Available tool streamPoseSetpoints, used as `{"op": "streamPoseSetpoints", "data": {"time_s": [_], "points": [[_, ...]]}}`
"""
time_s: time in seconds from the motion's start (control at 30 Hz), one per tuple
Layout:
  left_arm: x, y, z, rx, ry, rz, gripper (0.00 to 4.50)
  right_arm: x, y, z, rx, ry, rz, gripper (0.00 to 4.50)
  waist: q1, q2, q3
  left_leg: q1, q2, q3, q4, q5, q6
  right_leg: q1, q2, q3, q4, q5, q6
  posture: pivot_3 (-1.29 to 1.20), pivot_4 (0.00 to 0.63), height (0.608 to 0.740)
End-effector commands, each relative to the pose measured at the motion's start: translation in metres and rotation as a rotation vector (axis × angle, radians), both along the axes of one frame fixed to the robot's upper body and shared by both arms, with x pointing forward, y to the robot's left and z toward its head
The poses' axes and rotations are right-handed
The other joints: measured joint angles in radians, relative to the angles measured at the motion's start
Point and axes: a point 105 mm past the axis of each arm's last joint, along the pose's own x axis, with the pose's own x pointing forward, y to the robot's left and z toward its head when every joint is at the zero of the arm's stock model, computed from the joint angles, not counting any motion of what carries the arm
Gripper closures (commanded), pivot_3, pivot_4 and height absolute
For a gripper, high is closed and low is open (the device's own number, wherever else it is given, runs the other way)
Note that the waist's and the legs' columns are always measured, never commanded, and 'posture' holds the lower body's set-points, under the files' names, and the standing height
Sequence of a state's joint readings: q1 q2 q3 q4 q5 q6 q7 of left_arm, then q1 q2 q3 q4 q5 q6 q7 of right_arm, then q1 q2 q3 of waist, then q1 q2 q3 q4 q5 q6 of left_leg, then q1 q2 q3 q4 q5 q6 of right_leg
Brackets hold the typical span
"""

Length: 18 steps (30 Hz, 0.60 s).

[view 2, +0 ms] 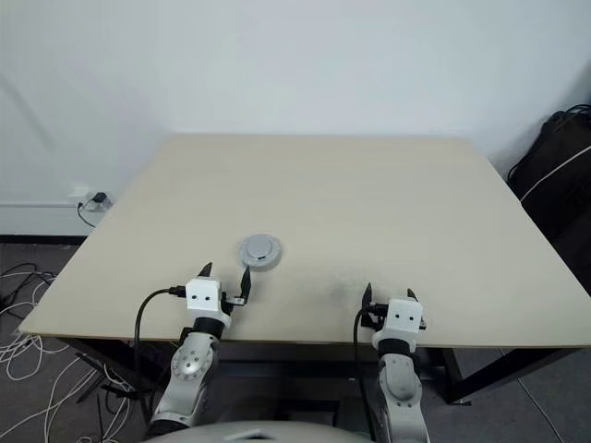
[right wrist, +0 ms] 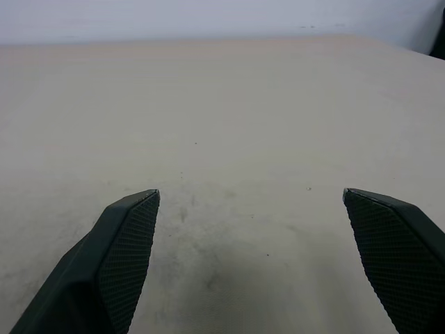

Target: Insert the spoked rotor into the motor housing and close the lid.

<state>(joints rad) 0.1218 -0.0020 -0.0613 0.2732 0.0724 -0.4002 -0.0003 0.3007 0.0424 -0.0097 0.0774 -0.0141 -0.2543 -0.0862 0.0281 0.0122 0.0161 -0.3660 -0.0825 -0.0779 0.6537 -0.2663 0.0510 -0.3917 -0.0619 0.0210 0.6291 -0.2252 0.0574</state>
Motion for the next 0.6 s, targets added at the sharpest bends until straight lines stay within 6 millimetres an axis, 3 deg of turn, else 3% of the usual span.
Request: {"op": "streamPoseSetpoints", "data": {"time_s": [0.03,0.6], "points": [[0.0059,0.0003,0.0112,-0.011,-0.055,0.012,0.06,0.0038,0.0006,0.0082,0.004,-0.046,0.008,0.00,0.000,0.000,0.000,0.000,0.000,0.000,0.000,0.000,0.000,0.000,0.000,0.000,0.000,0.000,0.000,0.00,0.000,0.740],[0.0029,0.0031,0.0052,-0.043,-0.030,0.025,0.06,0.0072,0.0079,0.0098,-0.001,-0.064,0.069,0.00,0.000,0.000,0.001,0.000,0.000,0.000,0.000,0.000,0.000,0.000,0.000,0.000,0.000,0.000,0.000,0.00,0.000,0.740]]}}
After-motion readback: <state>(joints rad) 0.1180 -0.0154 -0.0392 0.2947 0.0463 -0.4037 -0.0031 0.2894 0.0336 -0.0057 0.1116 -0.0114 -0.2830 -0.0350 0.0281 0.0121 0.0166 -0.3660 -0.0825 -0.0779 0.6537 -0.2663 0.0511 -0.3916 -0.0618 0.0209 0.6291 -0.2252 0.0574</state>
